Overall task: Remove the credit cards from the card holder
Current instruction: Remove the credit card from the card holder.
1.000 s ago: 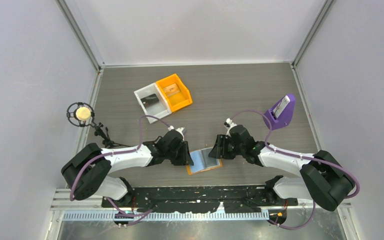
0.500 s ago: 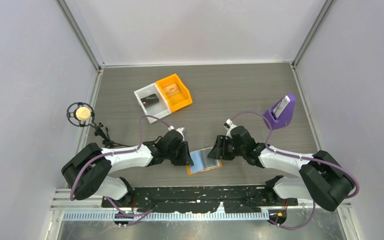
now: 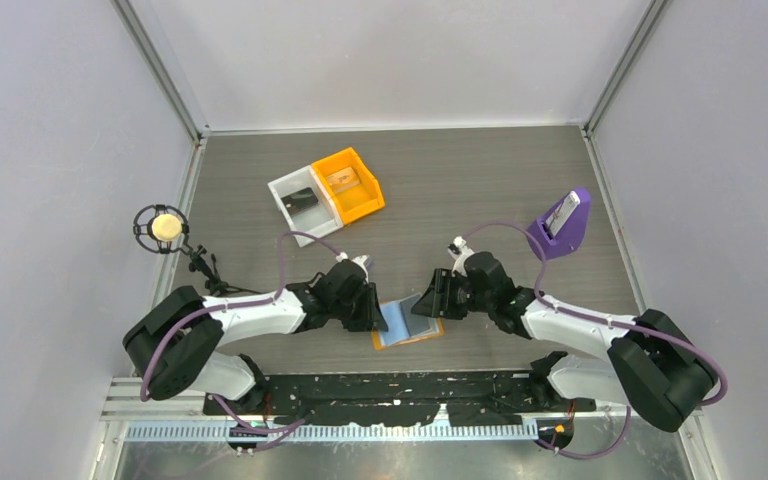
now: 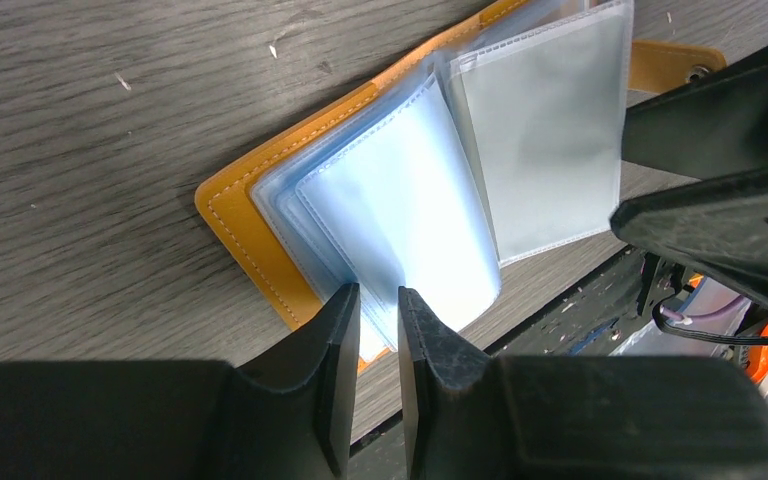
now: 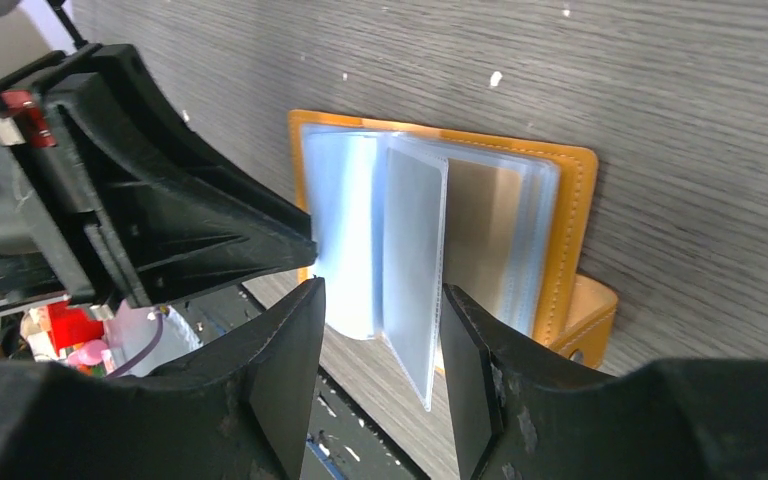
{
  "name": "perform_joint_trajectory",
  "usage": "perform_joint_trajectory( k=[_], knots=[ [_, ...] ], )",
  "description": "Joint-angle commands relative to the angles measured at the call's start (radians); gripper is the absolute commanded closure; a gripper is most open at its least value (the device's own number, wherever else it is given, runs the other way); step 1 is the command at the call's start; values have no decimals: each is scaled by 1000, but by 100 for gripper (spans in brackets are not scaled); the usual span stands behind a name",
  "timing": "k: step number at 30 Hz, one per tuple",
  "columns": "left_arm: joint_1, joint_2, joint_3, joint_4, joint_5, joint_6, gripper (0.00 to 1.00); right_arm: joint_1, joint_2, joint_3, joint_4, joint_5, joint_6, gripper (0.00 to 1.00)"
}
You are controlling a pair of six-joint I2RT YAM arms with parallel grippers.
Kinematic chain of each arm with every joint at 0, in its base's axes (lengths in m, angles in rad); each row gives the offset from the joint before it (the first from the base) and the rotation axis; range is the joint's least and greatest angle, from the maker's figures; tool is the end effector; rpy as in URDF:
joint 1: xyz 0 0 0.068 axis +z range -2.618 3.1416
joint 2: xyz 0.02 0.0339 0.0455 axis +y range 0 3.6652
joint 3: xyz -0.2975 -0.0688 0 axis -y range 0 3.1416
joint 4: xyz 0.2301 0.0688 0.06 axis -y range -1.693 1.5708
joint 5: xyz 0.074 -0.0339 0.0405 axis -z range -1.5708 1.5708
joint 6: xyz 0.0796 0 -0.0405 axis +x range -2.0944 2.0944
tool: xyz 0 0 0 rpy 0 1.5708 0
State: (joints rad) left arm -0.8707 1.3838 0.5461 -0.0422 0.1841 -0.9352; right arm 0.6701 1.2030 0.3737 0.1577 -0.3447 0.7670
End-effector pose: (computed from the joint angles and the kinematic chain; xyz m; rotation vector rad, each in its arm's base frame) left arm 0.1565 -0.2084 0.1576 0.0026 2.7070 -0.9192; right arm 0.1630 0.1635 0.1693 -0.0870 2.4603 1.1007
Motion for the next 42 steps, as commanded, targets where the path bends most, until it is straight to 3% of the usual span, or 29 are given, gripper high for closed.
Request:
perform_joint_trajectory(
  k=[1, 12, 21, 30, 42],
  knots=[
    [-7, 6, -11, 32, -2, 3, 77, 2, -47, 25, 1, -27, -1, 47],
    [-7, -22, -13, 13, -6, 3, 77, 2, -45, 24, 13, -62, 6, 47],
    [-7, -118, 15, -107, -55, 10, 74, 8, -40, 38, 33, -85, 25, 47],
    [-5, -246, 37, -218, -141, 23, 71, 62, -19, 70, 50, -62, 55, 47],
    [-5, -302, 42, -246, -149, 31, 71, 149, 27, 127, 60, -24, 67, 47]
  ],
)
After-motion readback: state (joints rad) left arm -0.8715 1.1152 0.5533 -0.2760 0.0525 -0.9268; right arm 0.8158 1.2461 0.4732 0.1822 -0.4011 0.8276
